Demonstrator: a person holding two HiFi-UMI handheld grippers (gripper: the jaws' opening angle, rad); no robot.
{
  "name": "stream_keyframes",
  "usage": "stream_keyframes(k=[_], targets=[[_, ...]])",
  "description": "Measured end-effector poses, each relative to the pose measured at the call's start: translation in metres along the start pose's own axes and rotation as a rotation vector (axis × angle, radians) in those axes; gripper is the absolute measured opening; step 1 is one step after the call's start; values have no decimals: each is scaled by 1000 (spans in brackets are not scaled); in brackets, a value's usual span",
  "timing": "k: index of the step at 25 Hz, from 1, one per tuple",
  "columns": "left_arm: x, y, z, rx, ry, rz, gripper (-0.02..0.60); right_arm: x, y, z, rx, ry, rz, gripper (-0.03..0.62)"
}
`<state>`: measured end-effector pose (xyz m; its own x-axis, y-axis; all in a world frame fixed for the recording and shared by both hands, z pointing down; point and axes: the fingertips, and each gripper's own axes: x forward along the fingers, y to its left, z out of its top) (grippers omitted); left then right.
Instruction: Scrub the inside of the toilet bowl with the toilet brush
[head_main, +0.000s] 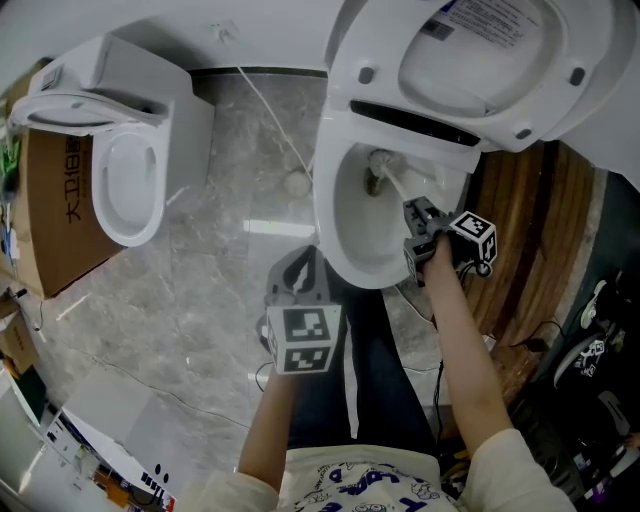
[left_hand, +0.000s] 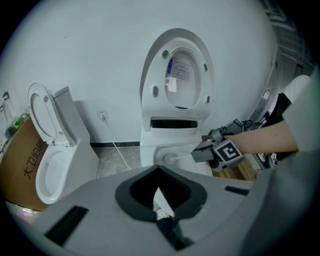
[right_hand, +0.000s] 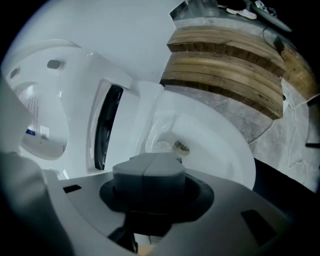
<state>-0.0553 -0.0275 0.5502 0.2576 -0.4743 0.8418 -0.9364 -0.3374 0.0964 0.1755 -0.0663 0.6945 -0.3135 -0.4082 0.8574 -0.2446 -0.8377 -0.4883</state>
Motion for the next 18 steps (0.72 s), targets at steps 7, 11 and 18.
stream_keyframes(k=[7, 11, 18], targets=[[-2, -2, -1, 3, -1, 0, 2, 7, 7, -23, -193, 105, -2, 172], [-4, -5, -2, 5, -6, -4, 2, 6, 2, -41, -304, 185, -1, 172], [-5, -10, -1, 2, -9, -9, 2, -4, -13, -55, -478, 280, -6, 172]])
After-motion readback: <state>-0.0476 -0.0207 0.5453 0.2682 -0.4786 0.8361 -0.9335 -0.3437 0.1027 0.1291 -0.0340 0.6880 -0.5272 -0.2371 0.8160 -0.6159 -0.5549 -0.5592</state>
